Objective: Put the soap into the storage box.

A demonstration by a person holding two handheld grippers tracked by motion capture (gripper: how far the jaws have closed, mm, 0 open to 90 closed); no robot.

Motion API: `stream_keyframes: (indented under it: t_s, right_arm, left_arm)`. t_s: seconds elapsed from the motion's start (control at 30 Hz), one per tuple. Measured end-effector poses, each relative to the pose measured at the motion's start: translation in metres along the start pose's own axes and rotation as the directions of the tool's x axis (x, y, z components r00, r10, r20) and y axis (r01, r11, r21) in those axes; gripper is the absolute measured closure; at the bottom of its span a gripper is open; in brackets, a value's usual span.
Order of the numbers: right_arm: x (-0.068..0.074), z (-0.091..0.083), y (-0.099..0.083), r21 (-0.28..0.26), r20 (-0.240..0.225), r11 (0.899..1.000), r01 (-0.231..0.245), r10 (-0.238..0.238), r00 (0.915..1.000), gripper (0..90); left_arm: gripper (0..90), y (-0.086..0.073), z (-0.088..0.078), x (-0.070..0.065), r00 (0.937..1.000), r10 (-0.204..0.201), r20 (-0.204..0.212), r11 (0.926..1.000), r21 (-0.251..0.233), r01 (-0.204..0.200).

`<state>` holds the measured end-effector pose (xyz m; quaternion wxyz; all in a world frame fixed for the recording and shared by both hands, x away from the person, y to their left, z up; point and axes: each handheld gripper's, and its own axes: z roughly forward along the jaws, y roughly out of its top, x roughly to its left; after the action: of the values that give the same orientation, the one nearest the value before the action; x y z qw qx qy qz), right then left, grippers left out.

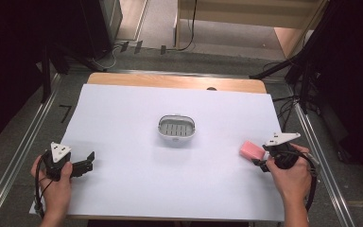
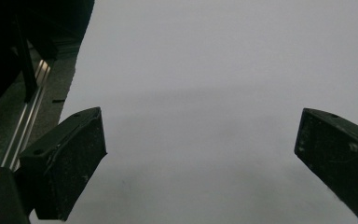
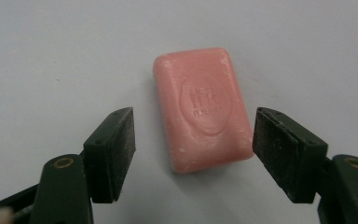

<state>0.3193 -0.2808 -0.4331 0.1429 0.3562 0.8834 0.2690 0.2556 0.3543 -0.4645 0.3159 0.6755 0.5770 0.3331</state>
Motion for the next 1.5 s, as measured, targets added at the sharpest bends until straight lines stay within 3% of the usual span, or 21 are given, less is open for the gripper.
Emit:
stream_keyframes:
  t_s: [0.13, 0.23, 0.33, 0.73, 0.8, 1.17, 1.5]
  right_arm:
    - [-0.004, 0.004, 0.009, 0.045, -0.016, 0.999, 0.024, -0.023, 0.9996, 30.5]
    - [-0.004, 0.014, 0.020, 0.113, -0.034, 0.992, 0.057, -0.054, 0.9980, 30.5]
    - [-0.004, 0.019, 0.024, 0.130, -0.041, 0.989, 0.071, -0.066, 0.9970, 30.5]
    - [-0.011, 0.044, 0.040, 0.251, -0.075, 0.966, 0.069, -0.051, 0.9958, 29.9]
    - [-0.013, 0.048, 0.039, 0.265, -0.090, 0.962, 0.070, -0.048, 0.9948, 34.2]
    - [-0.013, 0.047, 0.038, 0.245, -0.115, 0.967, 0.076, -0.049, 0.9922, 38.8]
    - [-0.006, 0.038, 0.052, 0.185, -0.135, 0.977, 0.108, -0.084, 0.9873, 38.8]
  left_arm:
    - [2.5, 0.000, 0.000, 0.000, 1.0000, -0.001, 0.000, 1.0000, 0.001, 0.001]
    - [2.5, 0.000, 0.000, 0.000, 1.0000, 0.000, 0.000, 1.0000, 0.001, 0.000]
    - [2.5, 0.000, 0.000, 0.000, 1.0000, 0.001, 0.001, 1.0000, 0.001, -0.001]
    - [2.5, 0.000, 0.000, 0.000, 1.0000, -0.002, 0.000, 1.0000, 0.003, 0.002]
    - [2.5, 0.000, 0.000, 0.000, 1.0000, -0.002, 0.001, 1.0000, 0.003, 0.002]
    - [2.5, 0.000, 0.000, 0.000, 1.0000, 0.004, 0.000, 1.0000, 0.002, -0.004]
    - [2.5, 0.000, 0.000, -0.001, 1.0000, 0.008, -0.001, 1.0000, 0.005, -0.008]
